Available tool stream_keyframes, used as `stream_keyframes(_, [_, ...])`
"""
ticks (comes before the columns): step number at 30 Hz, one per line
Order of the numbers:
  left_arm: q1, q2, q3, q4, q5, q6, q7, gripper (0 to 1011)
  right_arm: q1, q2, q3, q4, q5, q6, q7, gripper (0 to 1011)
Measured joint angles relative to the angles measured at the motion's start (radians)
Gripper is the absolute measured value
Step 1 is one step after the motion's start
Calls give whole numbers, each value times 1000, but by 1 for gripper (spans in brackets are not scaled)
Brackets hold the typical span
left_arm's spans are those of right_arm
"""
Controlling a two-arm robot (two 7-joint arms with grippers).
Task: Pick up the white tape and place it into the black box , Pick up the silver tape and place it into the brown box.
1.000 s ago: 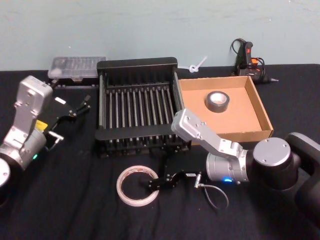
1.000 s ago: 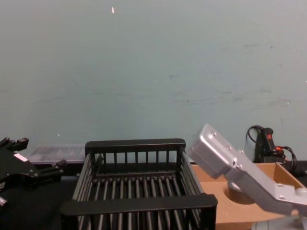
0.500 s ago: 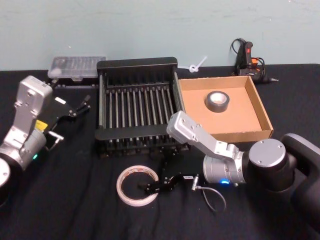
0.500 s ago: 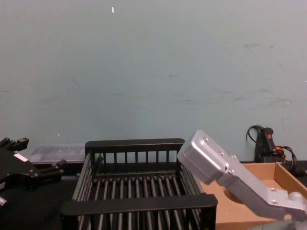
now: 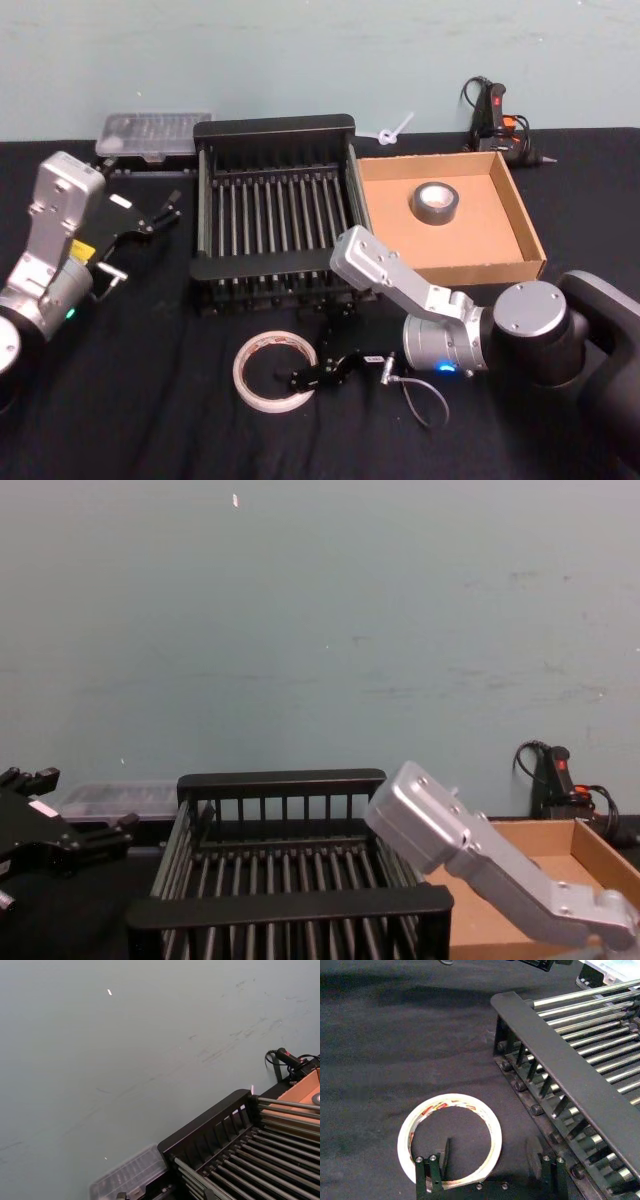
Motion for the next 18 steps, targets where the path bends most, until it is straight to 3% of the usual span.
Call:
stream_keyframes(13, [0,0,0,0,0,0,0,1001,-1,1,0,-1,-2,0,-1,1002])
stream_keyframes(18, [0,0,0,0,0,0,0,1001,-1,1,0,-2,-2,0,-1,927])
